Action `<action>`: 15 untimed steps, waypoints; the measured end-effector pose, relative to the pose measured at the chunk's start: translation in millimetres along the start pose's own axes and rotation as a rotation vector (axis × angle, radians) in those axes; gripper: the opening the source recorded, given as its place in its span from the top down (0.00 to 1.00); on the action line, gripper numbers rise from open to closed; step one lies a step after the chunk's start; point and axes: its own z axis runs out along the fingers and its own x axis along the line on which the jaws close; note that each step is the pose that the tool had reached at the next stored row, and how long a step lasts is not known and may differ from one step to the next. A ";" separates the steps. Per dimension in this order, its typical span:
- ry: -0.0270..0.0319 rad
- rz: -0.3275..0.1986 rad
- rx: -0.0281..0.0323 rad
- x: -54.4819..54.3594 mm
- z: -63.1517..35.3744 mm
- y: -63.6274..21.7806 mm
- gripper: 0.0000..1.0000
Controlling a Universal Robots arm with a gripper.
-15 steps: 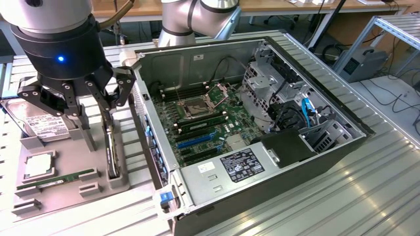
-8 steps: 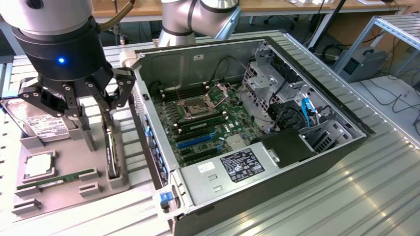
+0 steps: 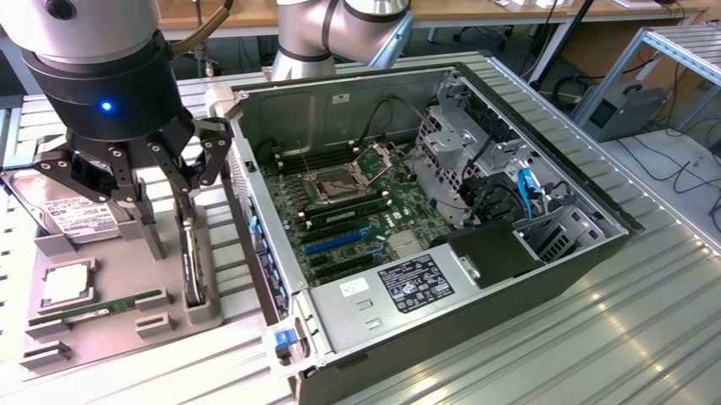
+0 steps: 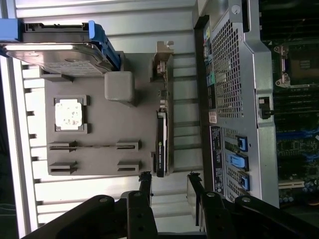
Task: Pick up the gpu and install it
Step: 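Pick up the gpu and move the gpu toward the slot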
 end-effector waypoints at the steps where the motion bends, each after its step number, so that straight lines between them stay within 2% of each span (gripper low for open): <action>1: 0.0000 0.000 0.0000 0.0 0.4 0.0 0.58; 15: 0.0000 0.000 0.0000 0.4 3.8 -0.1 0.58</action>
